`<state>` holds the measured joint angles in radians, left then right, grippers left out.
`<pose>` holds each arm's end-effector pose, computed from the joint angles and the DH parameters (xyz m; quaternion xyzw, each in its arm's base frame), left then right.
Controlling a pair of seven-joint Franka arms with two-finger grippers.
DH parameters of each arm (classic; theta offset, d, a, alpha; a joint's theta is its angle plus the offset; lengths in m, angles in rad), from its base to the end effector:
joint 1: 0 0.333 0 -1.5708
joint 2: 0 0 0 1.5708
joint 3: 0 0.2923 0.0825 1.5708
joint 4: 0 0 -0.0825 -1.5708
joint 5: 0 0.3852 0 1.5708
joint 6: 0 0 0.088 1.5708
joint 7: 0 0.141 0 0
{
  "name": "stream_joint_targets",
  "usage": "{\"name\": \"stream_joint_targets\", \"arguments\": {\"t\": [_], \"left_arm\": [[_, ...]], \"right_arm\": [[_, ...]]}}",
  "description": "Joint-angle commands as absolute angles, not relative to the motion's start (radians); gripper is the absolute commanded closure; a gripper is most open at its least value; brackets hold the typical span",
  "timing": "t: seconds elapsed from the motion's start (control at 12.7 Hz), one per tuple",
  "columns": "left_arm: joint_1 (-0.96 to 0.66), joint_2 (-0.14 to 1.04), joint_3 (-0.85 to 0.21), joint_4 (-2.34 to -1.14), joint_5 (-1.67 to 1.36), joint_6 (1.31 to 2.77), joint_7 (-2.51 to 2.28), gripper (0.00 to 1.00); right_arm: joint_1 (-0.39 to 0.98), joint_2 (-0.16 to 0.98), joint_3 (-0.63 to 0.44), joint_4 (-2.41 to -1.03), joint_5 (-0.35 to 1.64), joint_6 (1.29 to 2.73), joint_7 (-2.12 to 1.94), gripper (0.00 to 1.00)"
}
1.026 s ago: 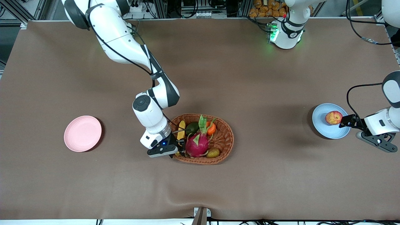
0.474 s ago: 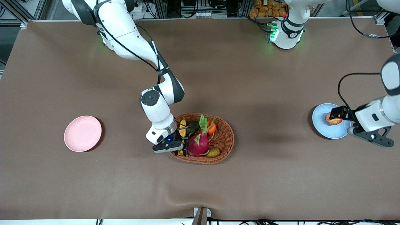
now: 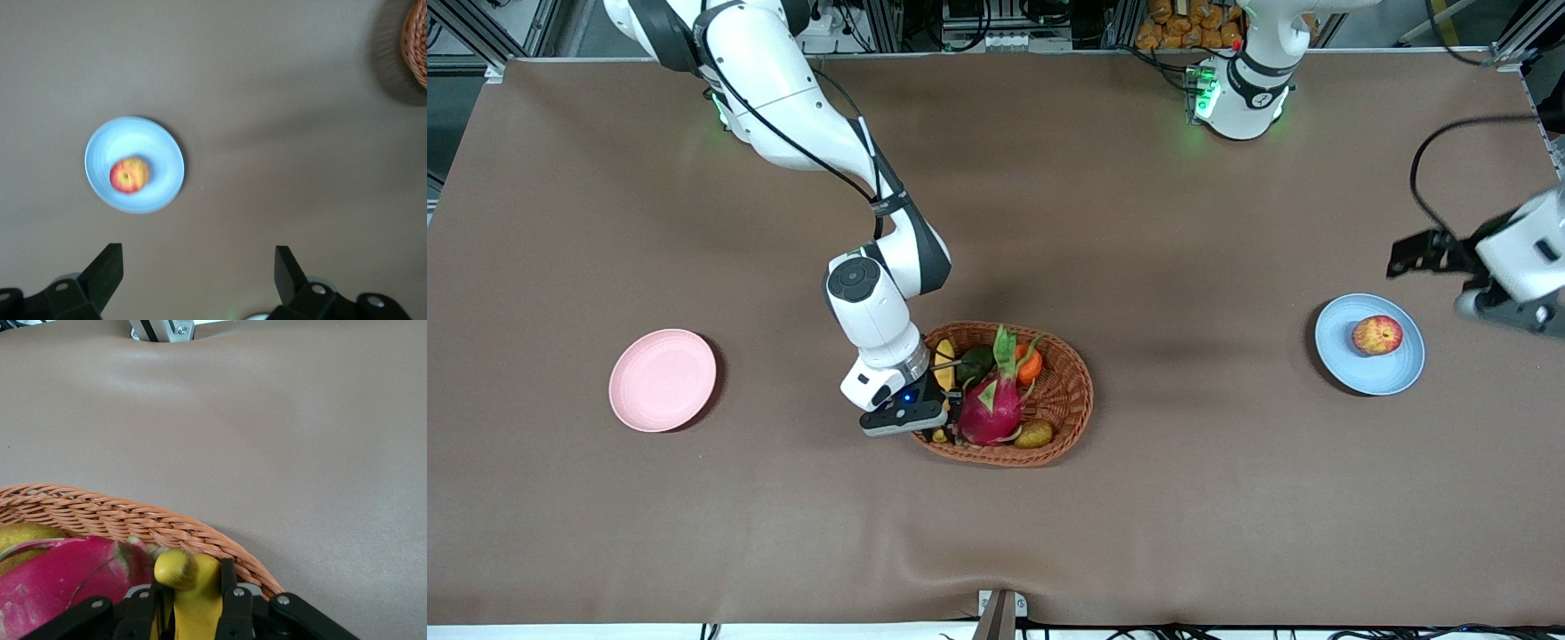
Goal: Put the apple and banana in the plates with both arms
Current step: 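Open the left gripper and withdraw while the right gripper lifts the banana, then carry the yellow banana with the right gripper to the pink plate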
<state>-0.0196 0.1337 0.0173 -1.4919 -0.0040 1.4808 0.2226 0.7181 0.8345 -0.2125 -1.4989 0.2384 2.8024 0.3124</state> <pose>0.5766 -0.0024 0.5208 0.9911 -0.1119 -0.0718 0.0088 0.6476 0.3811 0.1866 -0.9688 -0.0462 -0.2243 0.0947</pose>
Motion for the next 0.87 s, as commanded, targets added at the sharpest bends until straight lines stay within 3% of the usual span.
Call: {"name": "stream_joint_targets", "arguments": {"t": [0.0, 0.32, 0.55, 0.79], "left_arm": [[-0.015, -0.029, 0.031, -1.624, -0.011, 1.473, 0.149, 0.0], [0.0, -0.132, 0.049, -1.655, -0.009, 1.468, 0.114, 0.0], [-0.015, -0.016, 0.051, -1.521, -0.006, 1.503, 0.117, 0.0], [-0.031, -0.009, 0.04, -1.517, 0.002, 1.505, -0.04, 0.0]], "right_arm": [[0.73, 0.802, -0.236, -1.505, 0.229, 2.79, 0.327, 1.0], [0.721, 0.681, -0.255, -1.493, 0.229, 2.605, 0.33, 1.0], [0.704, 0.597, -0.288, -1.494, 0.229, 2.475, 0.322, 1.0], [0.703, 0.546, -0.391, -1.503, 0.229, 2.283, 0.319, 1.0]]}}
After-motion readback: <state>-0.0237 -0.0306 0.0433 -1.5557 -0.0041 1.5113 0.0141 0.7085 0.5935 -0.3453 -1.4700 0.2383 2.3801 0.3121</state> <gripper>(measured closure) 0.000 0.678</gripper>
